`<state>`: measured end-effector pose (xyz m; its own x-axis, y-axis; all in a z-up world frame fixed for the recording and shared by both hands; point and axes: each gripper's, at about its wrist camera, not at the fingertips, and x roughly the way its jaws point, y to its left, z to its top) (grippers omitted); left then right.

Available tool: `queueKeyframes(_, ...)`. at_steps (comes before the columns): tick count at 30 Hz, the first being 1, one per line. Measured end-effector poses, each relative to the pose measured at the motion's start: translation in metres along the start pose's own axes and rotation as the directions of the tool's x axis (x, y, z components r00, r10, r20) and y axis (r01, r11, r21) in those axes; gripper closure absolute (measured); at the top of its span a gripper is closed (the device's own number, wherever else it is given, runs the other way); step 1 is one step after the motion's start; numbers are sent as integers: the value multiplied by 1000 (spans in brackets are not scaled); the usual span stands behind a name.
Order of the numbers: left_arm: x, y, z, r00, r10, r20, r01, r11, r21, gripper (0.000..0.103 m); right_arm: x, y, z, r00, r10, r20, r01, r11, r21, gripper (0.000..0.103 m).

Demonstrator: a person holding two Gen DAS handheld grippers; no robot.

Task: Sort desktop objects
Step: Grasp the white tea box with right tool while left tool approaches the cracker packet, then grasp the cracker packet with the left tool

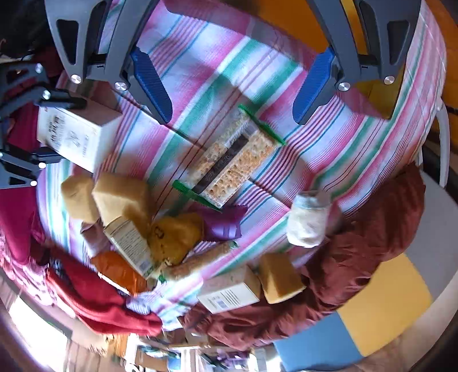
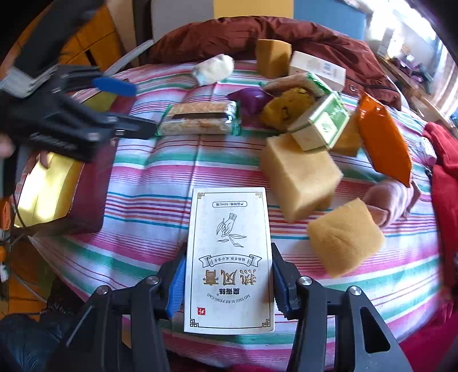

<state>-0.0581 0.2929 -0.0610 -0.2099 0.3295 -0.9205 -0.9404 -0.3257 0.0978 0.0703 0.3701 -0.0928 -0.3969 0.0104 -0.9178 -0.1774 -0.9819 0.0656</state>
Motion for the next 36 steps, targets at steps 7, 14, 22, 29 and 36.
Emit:
queueKeyframes(7,31,-1,23,998,12,-57,-7,996,83,16,4,-4,1,1000,10,-21,-10,1000,8,51)
queueKeyframes(14,60,8,32,994,-12,-113,23,996,92,23,8,-4,3,999,3,-35,-3,1000,7,51)
queueKeyframes(22,63,13,27,990,-82,-110,87,995,45,48,12,-6,4,999,-8,-41,8,1000,12,51)
queueKeyframes(29,43,7,8,996,-47,-70,45,999,-21,53,8,-1,3,1000,-2,-12,2,1000,4,52)
queueKeyframes(36,-18,-1,-14,997,35,70,-28,995,-100,54,1,-2,7,999,13,34,-13,1000,16,52)
